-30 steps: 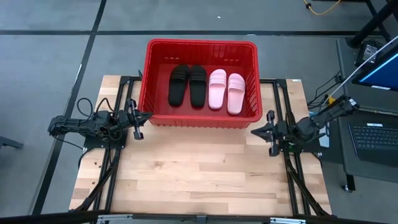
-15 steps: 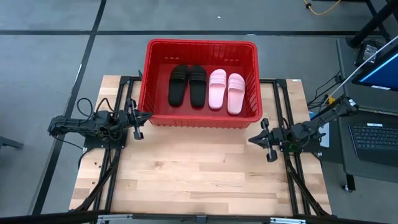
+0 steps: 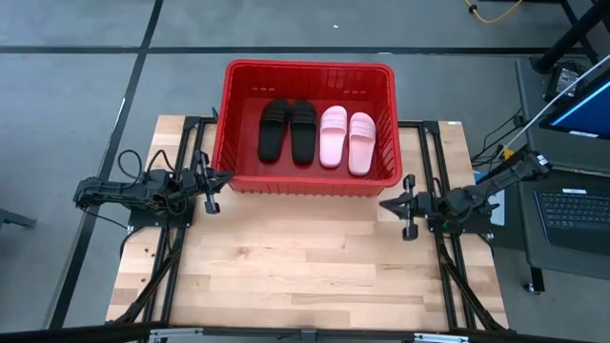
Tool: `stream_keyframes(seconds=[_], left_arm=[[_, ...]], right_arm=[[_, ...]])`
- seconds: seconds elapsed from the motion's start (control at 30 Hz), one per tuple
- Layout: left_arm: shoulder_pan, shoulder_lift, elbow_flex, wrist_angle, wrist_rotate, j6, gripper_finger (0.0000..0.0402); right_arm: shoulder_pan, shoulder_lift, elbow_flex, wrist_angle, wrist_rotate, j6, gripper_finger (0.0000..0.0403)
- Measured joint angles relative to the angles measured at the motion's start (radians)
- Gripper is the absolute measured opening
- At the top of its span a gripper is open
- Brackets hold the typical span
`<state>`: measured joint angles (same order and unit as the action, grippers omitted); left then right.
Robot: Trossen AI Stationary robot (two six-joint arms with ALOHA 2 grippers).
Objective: Pick and place slides into bin
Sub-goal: Return to Home Position
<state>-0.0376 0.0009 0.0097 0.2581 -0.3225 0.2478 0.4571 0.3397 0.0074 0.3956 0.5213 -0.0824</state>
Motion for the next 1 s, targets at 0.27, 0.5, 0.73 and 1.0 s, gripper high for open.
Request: stream_keyframes(seconds=[0.27,0.5,0.73,1.0], left_arm=[[0.0,0.0,0.0,0.0,0.0,0.0,0.0008],[0.0,0.0,0.0,0.0,0.0,0.0,0.0004],[0.0,0.0,0.0,0.0,0.0,0.0,0.0008],[0.0,0.0,0.0,0.0,0.001,0.0,0.0004]], right_arm=[[-0.004,0.0,0.001,-0.016,0.006,-0.007,0.0017],[-0.004,0.001,0.001,-0.034,0.001,0.069,0.0017],[-0.004,0.0,0.001,-0.037,0.001,0.119,0.0017],[-0.004,0.0,0.001,-0.035,0.0,0.105,0.0017]])
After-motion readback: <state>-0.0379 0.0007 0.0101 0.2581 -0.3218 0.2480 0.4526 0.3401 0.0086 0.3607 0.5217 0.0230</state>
